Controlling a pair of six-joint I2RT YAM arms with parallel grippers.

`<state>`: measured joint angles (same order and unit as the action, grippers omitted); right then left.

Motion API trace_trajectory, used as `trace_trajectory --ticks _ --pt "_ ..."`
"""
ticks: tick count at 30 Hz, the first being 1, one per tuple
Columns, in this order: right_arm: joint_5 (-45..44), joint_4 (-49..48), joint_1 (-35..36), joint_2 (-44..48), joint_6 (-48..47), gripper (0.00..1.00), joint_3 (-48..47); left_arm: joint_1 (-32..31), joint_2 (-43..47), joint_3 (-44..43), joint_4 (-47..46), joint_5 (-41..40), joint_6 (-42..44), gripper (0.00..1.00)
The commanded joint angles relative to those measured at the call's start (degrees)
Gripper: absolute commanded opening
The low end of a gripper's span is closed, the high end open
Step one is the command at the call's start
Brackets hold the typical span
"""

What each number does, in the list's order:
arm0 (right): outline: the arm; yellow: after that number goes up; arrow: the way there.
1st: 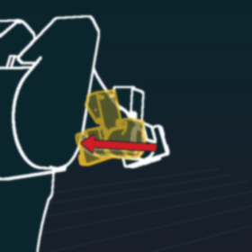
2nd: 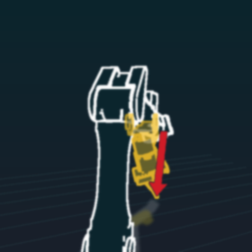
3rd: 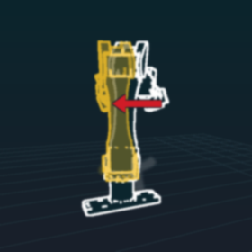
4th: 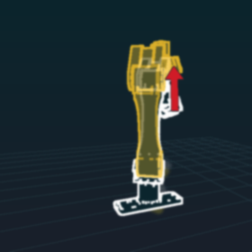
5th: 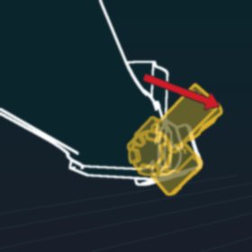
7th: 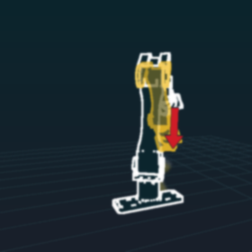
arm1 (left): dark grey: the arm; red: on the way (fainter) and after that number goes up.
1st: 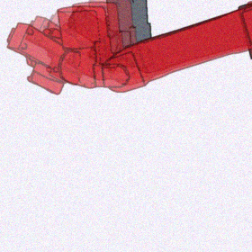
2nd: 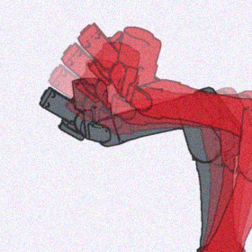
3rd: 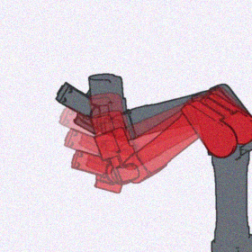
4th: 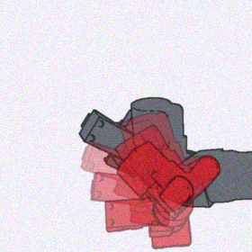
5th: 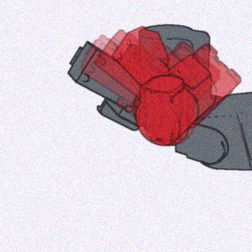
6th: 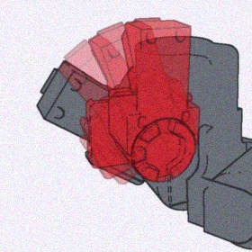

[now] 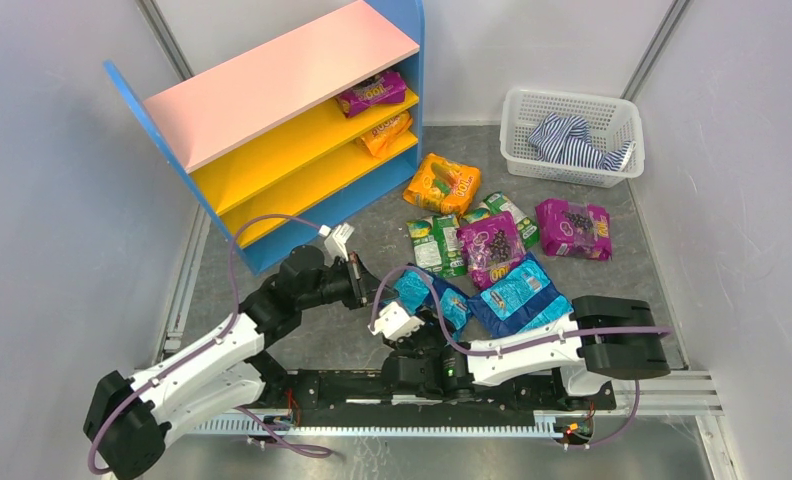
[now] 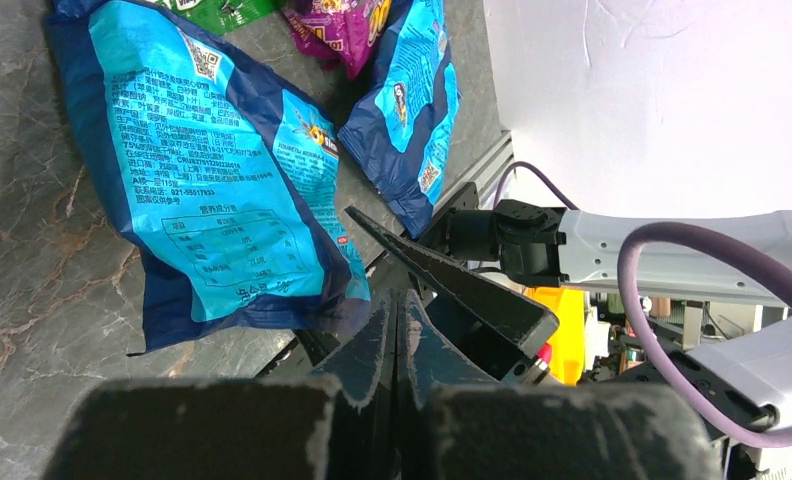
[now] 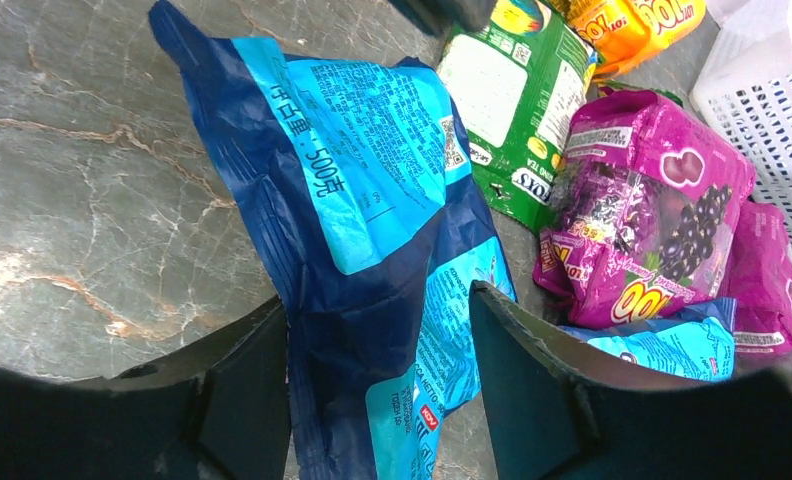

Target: Place and organize the candy bags onto the shelf

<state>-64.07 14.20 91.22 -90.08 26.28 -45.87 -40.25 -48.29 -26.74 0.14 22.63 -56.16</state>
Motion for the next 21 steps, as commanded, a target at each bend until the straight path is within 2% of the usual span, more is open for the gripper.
trace_trajectory --ticks 1,2,3,4,6,7,8,9,11,16,17,21 --pt "-4.1 -2.9 -0.5 1.6 1.0 0.66 1.9 0.1 0.9 -3.4 3.6 -1.8 1.1 0.02" --pt "-3.4 -3.9 -0.6 2.7 1.0 0.66 3.2 0.1 0.8 -4.3 6.4 -3.7 2.6 0.05" --pt "-1.8 -6.4 -0.9 4.4 0.1 0.64 5.3 0.1 0.6 -5.3 9.5 -5.6 4.2 0.13" --pt "0.2 -10.0 -1.0 6.2 -2.8 0.57 7.6 0.1 0.5 -6.1 12.2 -8.3 5.3 0.29" --pt "5.4 -19.3 -1.0 10.4 -8.9 0.47 13.1 0.2 0.6 -6.3 15.3 -10.8 5.9 0.72" --pt "6.8 -22.8 -1.0 12.4 -11.3 0.42 15.1 0.3 0.6 -5.8 15.4 -10.8 5.5 0.86" --pt "8.3 -25.2 -1.1 14.3 -12.9 0.4 16.8 0.3 0.3 -5.2 14.9 -10.4 4.7 0.95" --pt "9.2 -26.8 -1.3 15.7 -13.9 0.39 17.9 0.4 -0.5 -4.5 14.6 -9.6 3.7 0.99" --pt "11.9 -29.8 -1.9 17.7 -15.7 0.35 19.9 0.3 -3.4 -3.1 13.0 -7.6 1.9 1.0" --pt "13.4 -30.6 -3.5 17.5 -16.3 0.31 20.5 -1.3 -10.8 2.4 -0.7 0.6 -5.6 0.98" --pt "13.6 -30.8 -3.6 17.6 -16.4 0.31 20.7 -2.2 -12.3 2.2 -1.7 0.1 -6.0 0.94" --pt "14.1 -31.8 -3.9 18.3 -17.0 0.31 21.7 -4.3 -17.0 1.3 -3.9 -1.5 -6.0 0.7"
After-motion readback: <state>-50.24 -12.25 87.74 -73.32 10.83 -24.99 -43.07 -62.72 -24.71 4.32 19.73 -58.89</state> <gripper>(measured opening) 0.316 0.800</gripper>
